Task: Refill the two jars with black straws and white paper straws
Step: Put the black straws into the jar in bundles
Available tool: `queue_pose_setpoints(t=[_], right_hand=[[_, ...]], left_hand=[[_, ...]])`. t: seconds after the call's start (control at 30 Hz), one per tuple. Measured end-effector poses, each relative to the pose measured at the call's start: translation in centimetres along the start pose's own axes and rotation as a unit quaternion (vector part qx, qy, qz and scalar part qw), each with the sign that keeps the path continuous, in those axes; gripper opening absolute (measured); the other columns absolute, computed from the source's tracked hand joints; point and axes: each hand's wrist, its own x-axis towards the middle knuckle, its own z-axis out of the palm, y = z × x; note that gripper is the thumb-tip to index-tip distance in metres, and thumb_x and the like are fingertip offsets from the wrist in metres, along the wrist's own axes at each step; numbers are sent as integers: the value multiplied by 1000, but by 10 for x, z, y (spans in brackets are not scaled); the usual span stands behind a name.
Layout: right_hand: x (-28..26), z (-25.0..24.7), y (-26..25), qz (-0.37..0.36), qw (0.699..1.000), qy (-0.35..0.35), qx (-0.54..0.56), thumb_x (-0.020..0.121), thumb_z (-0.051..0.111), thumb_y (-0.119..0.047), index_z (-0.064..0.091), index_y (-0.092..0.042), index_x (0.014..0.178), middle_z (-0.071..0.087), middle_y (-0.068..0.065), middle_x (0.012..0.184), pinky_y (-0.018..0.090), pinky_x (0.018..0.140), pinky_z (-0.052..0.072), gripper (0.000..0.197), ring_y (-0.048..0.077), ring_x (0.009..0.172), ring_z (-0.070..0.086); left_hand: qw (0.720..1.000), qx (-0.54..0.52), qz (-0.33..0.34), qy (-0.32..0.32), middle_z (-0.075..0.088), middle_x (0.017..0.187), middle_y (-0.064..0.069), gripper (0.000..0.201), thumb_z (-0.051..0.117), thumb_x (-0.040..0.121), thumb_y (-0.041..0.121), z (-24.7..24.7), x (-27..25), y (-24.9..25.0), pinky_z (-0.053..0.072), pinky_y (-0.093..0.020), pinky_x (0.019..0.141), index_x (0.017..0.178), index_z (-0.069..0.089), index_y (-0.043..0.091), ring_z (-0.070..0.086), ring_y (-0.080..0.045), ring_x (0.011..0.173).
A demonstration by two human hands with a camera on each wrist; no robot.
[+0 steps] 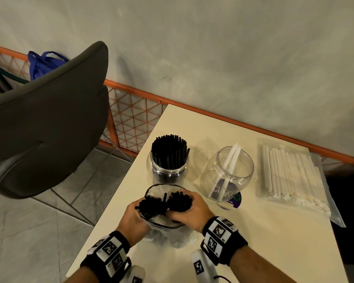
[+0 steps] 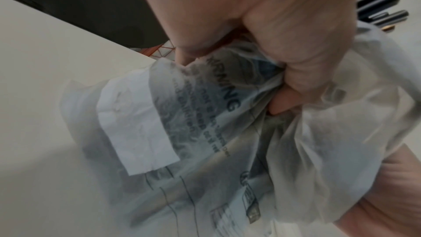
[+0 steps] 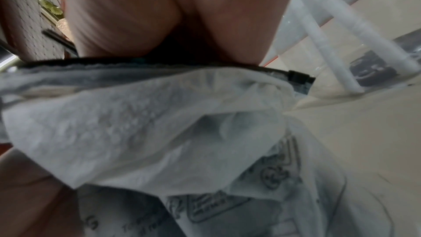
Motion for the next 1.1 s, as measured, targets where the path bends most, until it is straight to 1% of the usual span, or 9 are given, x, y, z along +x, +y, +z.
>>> queue_pose_setpoints(t=[0.13, 0.2, 0.3, 0.37, 0.5, 0.63, 0.9, 1.03, 1.1], right_hand=[[1, 4, 2, 2, 1000, 7, 27, 62, 84, -21, 73, -14, 87, 76, 4, 88, 40, 87, 58, 28, 18, 89, 72], [1, 6, 1, 3, 998, 9, 56, 62, 84, -14, 73, -15, 94, 76, 5, 93, 37, 92, 56, 34, 19, 95, 72], [1, 10, -1, -5, 998, -6, 63, 67, 77, -2, 74, -15, 102, 76, 4, 98, 30, 95, 53, 37, 16, 99, 70], [2, 12, 0, -3, 998, 6, 55, 65, 80, -11, 74, -16, 98, 76, 5, 96, 37, 94, 55, 34, 19, 98, 71], [1, 10, 1, 1, 999, 31, 41, 61, 87, -30, 74, -19, 90, 76, 3, 89, 45, 90, 56, 34, 19, 91, 72], [1, 9, -4, -9, 996, 40, 81, 68, 85, -15, 74, -19, 82, 75, 2, 83, 37, 86, 58, 18, 17, 85, 72], [-2, -14, -42, -53, 988, 102, 108, 79, 79, -4, 69, -6, 83, 69, -4, 75, 22, 76, 53, 11, 10, 76, 68], [-1, -38, -101, -136, 977, 113, 122, 84, 74, -9, 70, -29, 76, 71, 0, 77, 34, 86, 55, 22, 19, 82, 69], [4, -51, -131, -169, 961, 127, 177, 85, 71, -8, 69, -25, 82, 70, -1, 77, 41, 86, 56, 17, 22, 79, 68]], left_hand=[[1000, 21, 10, 8, 67, 66, 26, 24, 70, 74, -2, -1, 2, -3, 44, -6, 58, 68, 62, 20, 58, 7, 62], [1000, 5, 4, 11, 68, 67, 22, 9, 71, 67, 18, -1, 3, -5, 44, -8, 57, 70, 64, 15, 58, 5, 60], [1000, -12, 6, 7, 67, 68, 20, 35, 66, 58, 35, 0, 4, -8, 44, -9, 57, 77, 65, 5, 56, 3, 61], [1000, -9, 12, 4, 68, 71, 20, 43, 63, 55, 44, -1, 4, -8, 46, -9, 60, 77, 66, 7, 58, 3, 64], [1000, -20, 1, 16, 70, 75, 12, 40, 61, 53, 46, -3, 5, -14, 50, -15, 61, 75, 66, 13, 60, -1, 65], [999, -45, 2, 23, 72, 80, -2, 40, 65, 56, 44, -2, 8, -19, 54, -30, 73, 79, 68, 11, 62, -11, 73], [999, -11, 31, 36, 68, 78, 31, 36, 58, 55, 55, -5, 5, -8, 44, -3, 68, 78, 67, 28, 63, 9, 77], [999, -9, 25, 41, 67, 76, 33, 37, 57, 54, 55, -8, 7, -8, 43, -2, 66, 76, 67, 27, 62, 11, 75], [999, -10, 25, 45, 70, 81, 26, 44, 59, 55, 56, -8, 8, -11, 44, -3, 66, 79, 70, 21, 63, 7, 76]])
